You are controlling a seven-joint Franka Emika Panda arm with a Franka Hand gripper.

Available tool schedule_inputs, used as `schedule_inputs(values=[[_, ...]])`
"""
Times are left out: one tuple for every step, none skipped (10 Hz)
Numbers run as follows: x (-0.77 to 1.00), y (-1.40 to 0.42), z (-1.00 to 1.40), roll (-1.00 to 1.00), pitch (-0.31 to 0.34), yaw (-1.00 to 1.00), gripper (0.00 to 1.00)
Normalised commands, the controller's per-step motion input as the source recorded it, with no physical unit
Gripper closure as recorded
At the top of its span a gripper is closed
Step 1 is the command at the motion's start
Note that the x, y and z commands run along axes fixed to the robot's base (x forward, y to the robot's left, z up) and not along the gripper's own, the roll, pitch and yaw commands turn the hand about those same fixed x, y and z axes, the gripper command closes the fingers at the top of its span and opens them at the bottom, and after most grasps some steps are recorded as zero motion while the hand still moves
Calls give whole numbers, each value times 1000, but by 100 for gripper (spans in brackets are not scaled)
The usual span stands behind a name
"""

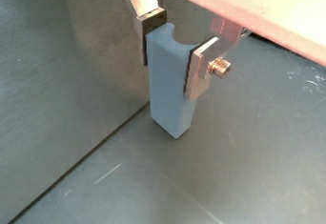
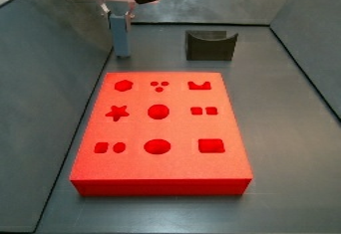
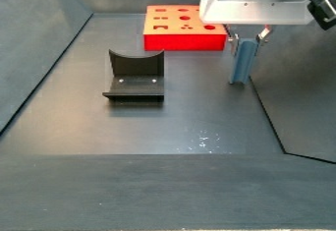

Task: Pick up the arch object. Move up. Move to above the board. Insert the arch object.
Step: Pick up the arch object, then move up.

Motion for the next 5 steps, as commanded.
schedule_inputs(values=[[0,0,0,0,0,0,100],[0,0,0,0,0,0,100],[0,0,0,0,0,0,100],[0,0,0,0,0,0,100],[0,0,833,0,0,0,100]])
